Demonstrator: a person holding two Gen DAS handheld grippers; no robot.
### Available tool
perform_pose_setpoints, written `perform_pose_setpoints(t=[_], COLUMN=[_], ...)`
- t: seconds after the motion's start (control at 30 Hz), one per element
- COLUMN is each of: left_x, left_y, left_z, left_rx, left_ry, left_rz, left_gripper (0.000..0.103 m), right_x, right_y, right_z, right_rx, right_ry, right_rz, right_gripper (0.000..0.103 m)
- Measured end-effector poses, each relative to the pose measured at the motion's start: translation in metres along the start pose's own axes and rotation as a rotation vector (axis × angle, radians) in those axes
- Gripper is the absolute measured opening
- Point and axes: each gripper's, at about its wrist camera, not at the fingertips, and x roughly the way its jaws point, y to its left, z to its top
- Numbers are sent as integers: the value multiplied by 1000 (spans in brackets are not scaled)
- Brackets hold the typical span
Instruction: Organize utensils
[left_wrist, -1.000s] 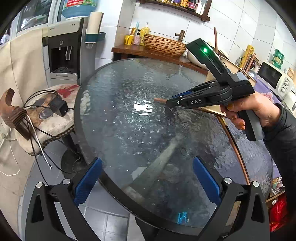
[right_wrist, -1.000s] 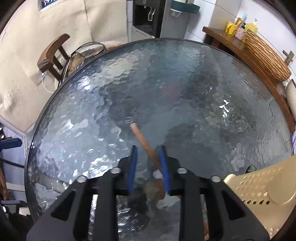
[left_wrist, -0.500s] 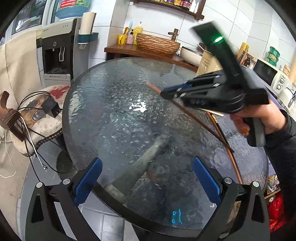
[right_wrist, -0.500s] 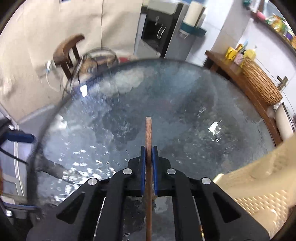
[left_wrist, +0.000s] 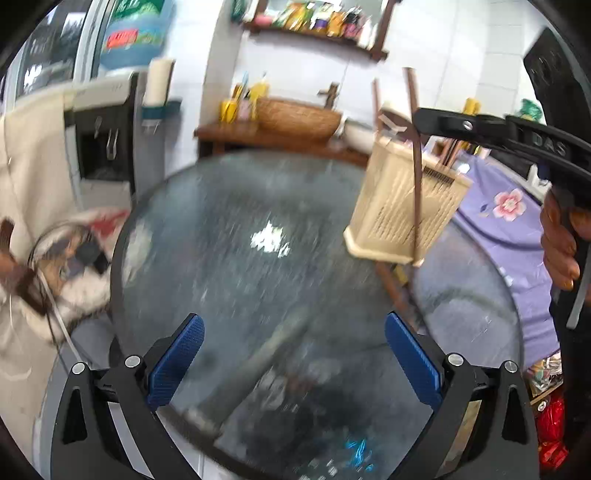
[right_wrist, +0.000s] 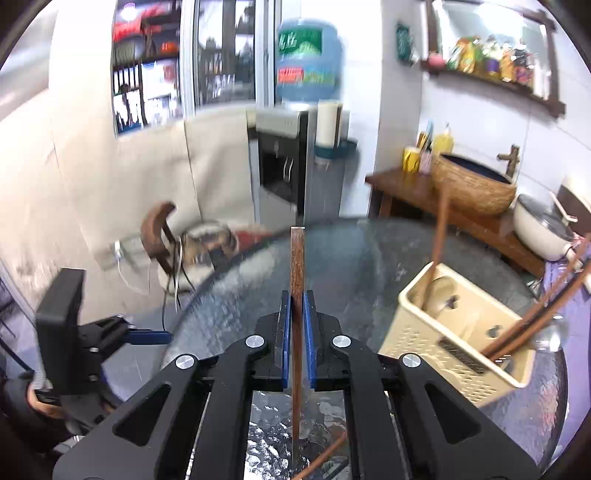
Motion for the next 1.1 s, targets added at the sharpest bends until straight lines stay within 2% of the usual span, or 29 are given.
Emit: perform_pose_setpoints(t=[0.2,0.43,0.6,0.77,0.83,0.97,1.1], left_x=[-10,-21,-16,-1,3,9,15], left_y=[-25,-40,-44,-45,-48,-52,-52], left_z=[42,68,61,47,41,32,25], left_rx=[66,85,84,77,80,83,95], left_ry=[-132,-208,-188,-125,-108,-78,-59], left_rz=[-6,-15,-33,-58,-65,-86,-91], left_gripper=[96,96,96,96,96,96,96], right_x=[-45,-67,-77,-74,-70,-58,-42], right_y=[-14,-30,-50,-78,-89,-102,-106], right_z=[13,42,73,96,102,113,106], right_rx=[34,52,48,85,109,139,154], right_ry=[-97,-165,-211,-233,-245,-260,-213], right_rz=[-34,-86,-175,-272,-288,-309,-297], right_gripper=[7,7,7,7,3,3,3])
